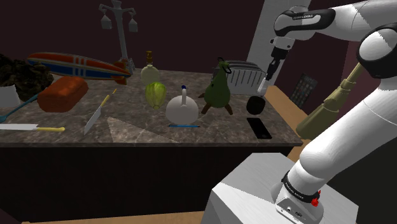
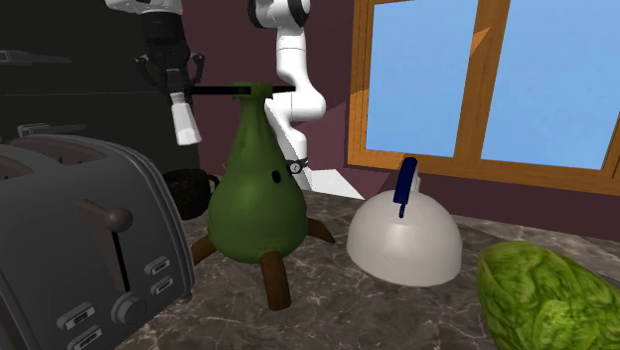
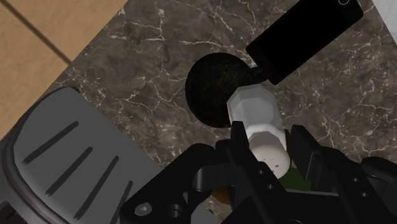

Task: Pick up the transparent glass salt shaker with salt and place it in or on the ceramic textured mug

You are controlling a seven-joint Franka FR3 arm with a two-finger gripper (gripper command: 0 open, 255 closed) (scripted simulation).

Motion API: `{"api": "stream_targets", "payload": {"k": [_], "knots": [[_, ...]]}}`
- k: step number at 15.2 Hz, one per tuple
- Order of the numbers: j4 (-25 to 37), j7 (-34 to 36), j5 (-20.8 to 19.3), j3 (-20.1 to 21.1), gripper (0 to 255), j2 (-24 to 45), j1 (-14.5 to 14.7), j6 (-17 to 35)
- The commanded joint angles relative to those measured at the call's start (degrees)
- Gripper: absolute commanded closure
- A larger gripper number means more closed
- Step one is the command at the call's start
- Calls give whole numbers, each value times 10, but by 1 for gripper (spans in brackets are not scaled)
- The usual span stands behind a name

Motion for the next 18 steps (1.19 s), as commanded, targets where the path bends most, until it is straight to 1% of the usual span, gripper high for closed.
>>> {"api": "stream_targets", "payload": {"k": [1,12,18], "knots": [[-16,-1,0,-1,255,0,0,16],[-92,-10,6,-6,255,15,-2,106],[-92,-10,6,-6,255,15,-2,106]]}}
